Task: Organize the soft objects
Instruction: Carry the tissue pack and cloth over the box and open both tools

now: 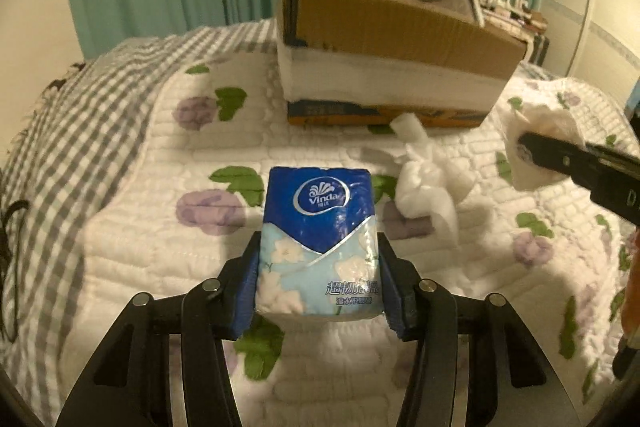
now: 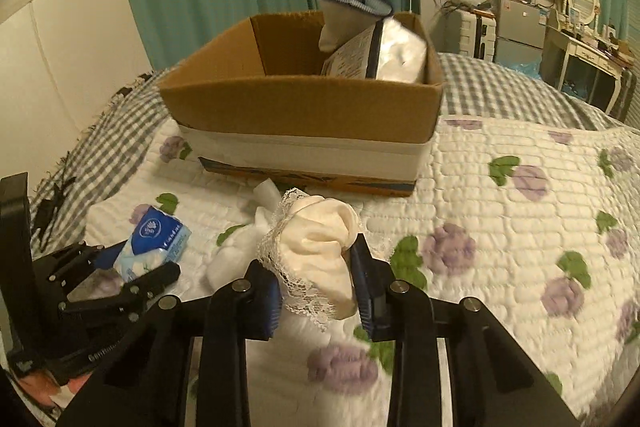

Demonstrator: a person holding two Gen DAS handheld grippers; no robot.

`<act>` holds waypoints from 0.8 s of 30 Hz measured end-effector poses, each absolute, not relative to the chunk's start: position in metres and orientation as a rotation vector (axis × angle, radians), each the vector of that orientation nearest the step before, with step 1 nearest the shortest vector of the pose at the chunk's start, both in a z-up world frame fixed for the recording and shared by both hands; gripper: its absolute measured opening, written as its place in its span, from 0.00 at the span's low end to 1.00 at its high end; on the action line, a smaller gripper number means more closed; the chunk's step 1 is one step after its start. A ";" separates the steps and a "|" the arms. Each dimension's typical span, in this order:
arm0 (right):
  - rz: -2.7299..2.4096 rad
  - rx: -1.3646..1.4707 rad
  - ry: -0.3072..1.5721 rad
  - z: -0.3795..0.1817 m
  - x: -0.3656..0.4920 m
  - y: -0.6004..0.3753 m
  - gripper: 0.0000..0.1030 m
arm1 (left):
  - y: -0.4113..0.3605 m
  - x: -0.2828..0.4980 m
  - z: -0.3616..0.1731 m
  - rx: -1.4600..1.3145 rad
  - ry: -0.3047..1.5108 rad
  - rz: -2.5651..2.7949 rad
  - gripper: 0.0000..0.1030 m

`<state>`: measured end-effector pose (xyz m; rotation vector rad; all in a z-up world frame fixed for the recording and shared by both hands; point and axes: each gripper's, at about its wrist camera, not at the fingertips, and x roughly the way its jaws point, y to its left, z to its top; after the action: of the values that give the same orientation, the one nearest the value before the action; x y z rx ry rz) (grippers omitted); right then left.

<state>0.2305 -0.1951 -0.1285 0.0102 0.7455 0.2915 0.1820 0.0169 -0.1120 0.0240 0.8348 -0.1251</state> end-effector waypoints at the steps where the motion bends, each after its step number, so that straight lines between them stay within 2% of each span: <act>1: 0.289 0.011 0.739 -0.125 0.224 -0.196 0.29 | 0.017 0.176 -0.106 0.024 0.825 -0.125 0.49; 11: 0.298 -0.022 0.662 -0.078 0.165 -0.192 0.28 | 0.013 0.148 -0.037 0.055 0.680 -0.131 0.49; 24: 0.308 -0.133 0.501 0.045 0.153 -0.176 0.28 | 0.004 0.162 0.068 0.087 0.515 -0.140 0.49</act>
<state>0.1528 -0.1763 0.0448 -0.1329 0.5013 0.3076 0.1620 0.0044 0.0679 0.0869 0.5145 -0.1405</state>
